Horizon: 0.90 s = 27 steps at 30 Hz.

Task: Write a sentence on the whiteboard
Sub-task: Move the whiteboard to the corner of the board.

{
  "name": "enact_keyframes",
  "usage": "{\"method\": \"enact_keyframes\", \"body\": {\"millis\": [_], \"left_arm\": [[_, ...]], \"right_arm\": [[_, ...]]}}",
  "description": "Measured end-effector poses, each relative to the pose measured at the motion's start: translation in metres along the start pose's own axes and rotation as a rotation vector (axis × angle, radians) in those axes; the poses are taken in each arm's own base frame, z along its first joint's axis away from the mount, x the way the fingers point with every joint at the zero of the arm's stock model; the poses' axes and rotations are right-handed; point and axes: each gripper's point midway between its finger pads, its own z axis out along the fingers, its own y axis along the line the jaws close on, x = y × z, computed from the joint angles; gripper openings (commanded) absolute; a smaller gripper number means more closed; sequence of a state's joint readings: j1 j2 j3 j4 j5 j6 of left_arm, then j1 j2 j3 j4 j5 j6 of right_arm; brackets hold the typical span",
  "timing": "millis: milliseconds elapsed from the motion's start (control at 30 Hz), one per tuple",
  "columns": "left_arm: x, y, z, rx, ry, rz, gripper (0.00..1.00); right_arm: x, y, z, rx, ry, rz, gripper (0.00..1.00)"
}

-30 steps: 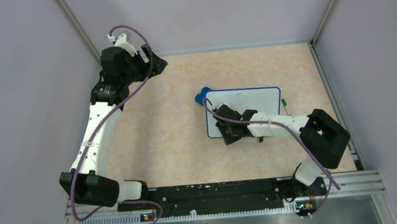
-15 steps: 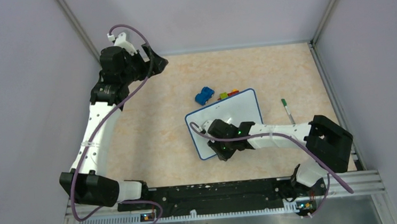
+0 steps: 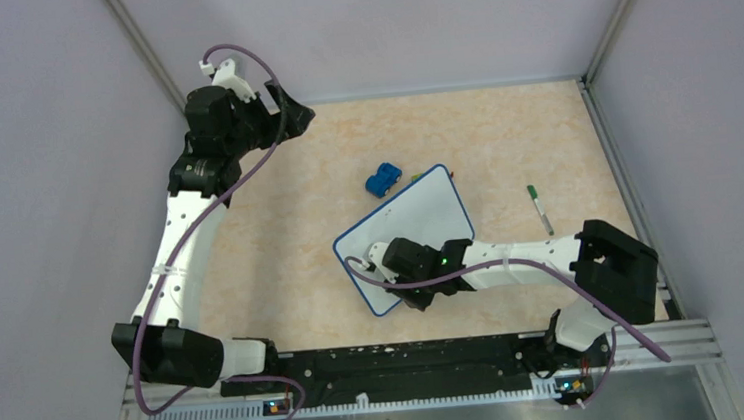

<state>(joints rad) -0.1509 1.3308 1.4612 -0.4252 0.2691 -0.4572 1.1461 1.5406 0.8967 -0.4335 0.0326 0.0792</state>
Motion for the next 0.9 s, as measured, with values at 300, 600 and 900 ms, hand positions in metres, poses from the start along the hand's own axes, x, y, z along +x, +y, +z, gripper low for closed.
{"method": "enact_keyframes", "body": {"millis": [300, 600, 900], "left_arm": [[-0.002, -0.001, 0.001, 0.006, -0.007, 0.006, 0.96], [0.002, 0.002, 0.003, 0.005, -0.002, 0.014, 0.99], [0.007, 0.002, 0.004, 0.026, 0.014, 0.065, 0.99]], "right_arm": [[0.004, 0.011, -0.001, -0.009, 0.011, -0.072, 0.34], [-0.001, 0.006, -0.003, 0.012, -0.007, -0.093, 0.55], [-0.008, 0.019, -0.032, -0.080, -0.063, -0.161, 0.85]]}}
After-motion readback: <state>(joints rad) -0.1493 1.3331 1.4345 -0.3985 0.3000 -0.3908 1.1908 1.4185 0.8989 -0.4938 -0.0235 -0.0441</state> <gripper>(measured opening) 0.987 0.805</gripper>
